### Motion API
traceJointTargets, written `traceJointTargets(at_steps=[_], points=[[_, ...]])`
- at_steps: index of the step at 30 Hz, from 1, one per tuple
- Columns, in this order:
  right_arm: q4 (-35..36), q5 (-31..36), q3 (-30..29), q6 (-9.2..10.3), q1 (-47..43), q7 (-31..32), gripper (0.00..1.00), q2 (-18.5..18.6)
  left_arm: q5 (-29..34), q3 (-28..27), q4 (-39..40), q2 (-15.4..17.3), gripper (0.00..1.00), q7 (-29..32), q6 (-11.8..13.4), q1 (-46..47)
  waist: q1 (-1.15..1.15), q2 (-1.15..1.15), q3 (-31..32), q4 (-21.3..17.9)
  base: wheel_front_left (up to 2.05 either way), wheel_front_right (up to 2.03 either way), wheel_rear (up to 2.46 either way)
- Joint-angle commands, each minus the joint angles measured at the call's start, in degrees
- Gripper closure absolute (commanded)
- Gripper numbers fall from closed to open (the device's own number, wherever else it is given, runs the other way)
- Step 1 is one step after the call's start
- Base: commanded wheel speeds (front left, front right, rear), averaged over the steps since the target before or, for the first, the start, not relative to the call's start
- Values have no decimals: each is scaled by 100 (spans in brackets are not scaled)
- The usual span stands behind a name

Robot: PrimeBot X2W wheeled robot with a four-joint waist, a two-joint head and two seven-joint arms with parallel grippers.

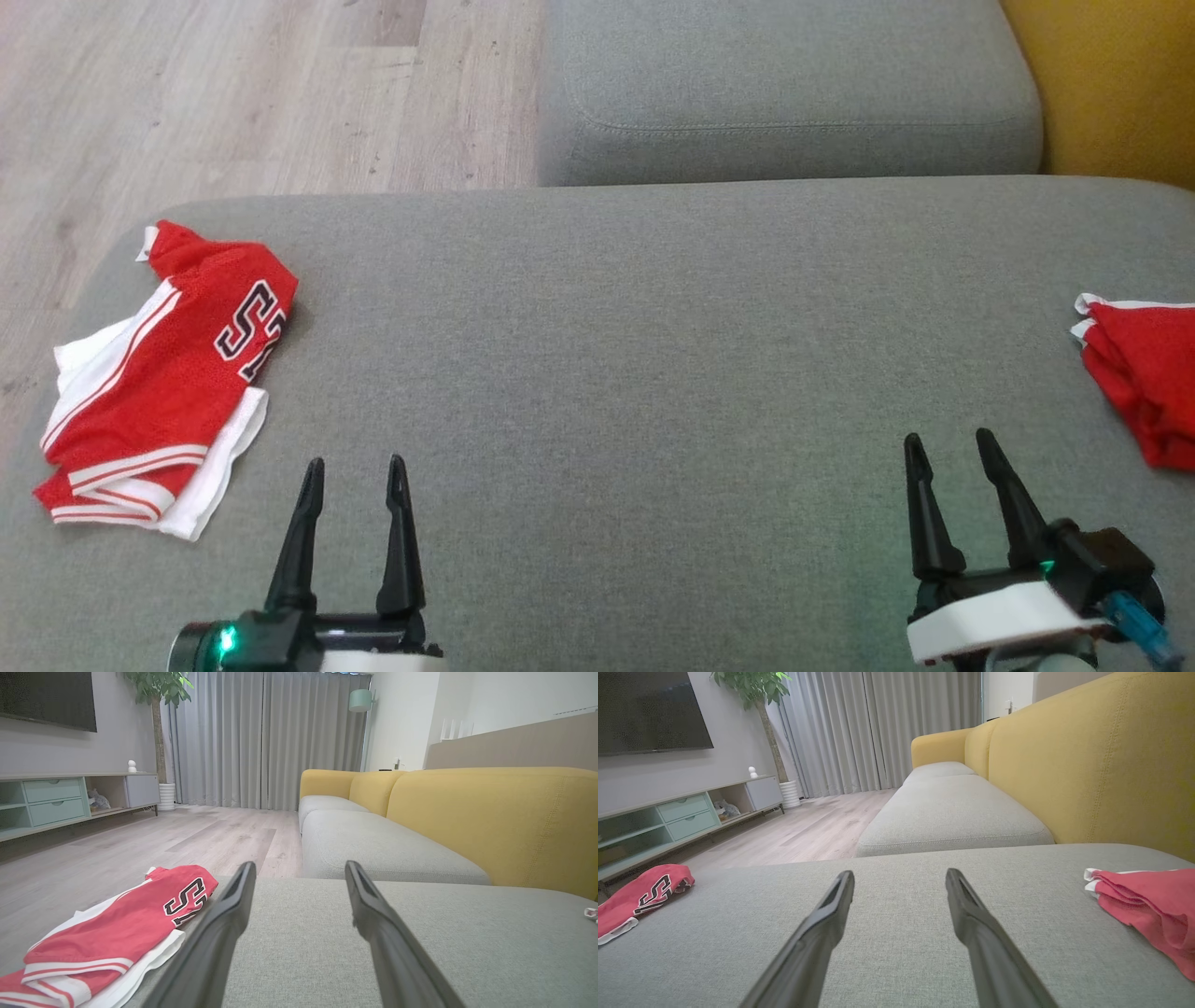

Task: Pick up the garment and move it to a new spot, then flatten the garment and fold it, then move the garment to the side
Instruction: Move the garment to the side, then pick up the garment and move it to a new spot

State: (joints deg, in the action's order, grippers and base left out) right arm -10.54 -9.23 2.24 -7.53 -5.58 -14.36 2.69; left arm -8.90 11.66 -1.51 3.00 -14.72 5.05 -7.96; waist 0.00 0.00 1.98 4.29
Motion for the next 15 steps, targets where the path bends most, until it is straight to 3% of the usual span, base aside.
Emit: traceJointTargets(at_steps=[1,15], points=[[155,55,143,4,98,-63,0,25,64,-187,168,-12,0,-28,4,158,0,0,7,-12,0,0,0],[121,-113,95,4,69,-63,0,20,203,-213,44,-13,0,-28,29,164,0,0,-23,-25,0,0,0]])
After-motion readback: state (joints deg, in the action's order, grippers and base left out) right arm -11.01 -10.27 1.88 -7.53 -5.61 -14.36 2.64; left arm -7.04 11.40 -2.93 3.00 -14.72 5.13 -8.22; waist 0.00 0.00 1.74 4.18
